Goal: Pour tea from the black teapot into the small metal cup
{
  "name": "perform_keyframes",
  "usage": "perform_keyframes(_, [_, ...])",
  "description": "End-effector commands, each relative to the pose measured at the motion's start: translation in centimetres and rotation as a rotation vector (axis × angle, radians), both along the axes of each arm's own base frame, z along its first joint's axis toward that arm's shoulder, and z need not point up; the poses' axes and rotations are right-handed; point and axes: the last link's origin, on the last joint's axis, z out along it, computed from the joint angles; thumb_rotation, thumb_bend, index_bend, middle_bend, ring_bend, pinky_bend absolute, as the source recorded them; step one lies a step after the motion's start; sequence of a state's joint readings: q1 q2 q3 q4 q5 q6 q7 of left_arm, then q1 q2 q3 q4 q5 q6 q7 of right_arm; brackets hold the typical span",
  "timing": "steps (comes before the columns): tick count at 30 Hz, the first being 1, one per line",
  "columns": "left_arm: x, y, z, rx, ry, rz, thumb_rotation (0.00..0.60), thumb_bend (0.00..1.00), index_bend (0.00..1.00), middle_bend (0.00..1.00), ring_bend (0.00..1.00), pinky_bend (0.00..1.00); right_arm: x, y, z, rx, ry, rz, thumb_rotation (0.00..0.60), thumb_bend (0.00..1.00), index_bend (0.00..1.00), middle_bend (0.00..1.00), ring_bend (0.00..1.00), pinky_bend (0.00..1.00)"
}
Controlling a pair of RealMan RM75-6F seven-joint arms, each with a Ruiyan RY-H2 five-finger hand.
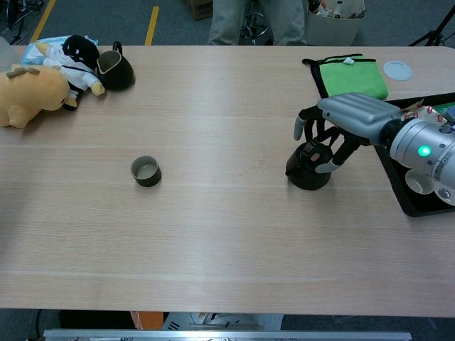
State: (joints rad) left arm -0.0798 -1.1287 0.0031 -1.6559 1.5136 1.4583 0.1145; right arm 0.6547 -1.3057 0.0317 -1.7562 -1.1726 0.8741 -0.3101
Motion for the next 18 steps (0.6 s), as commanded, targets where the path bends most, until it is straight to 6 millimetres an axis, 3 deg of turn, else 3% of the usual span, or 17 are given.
perform_keyframes(1, [0.0,0.0,0.1,0.003,-0.002,-0.002,0.6,0.29,0.16,0.15,0.11,0.08,-0.5,1.2,0.7,0.009,0.009,0.011,0.6,0.0,0.39,0.48,0.45,0.17])
perform_keyframes(8, [0.2,-0.1,0.0,-0.001,-0.009,-0.009,0.6,0.29,0.16,0.15,0.11,0.08,-0.7,1.9,1.3,-0.02,0.0,0.038,0.6,0.0,0.39,0.48,0.45,0.17])
perform_keyframes(11, [0.1,-0.2,0.1,0.001,-0.013,-0.007,0.6,0.29,0.16,0.15,0.11,0.08,-0.9,2.0,1.3,-0.026,0.016,0.055,0.6,0.0,0.39,0.45,0.39,0.17])
perform_keyframes(15, [0.0,-0.4,0.3,0.004,-0.011,0.001,0.6,0.29,0.16,0.15,0.11,0.08,-1.3,2.5,1.3,-0.018,0.067,0.095,0.6,0.0,0.22,0.27,0.17,0.13])
perform_keyframes(18, [-0.1,-0.4,0.3,0.002,-0.01,0.004,0.6,0.29,0.16,0.15,0.11,0.08,-1.6,2.8,1.2,-0.03,0.099,0.119,0.6,0.0,0.09,0.16,0.08,0.09])
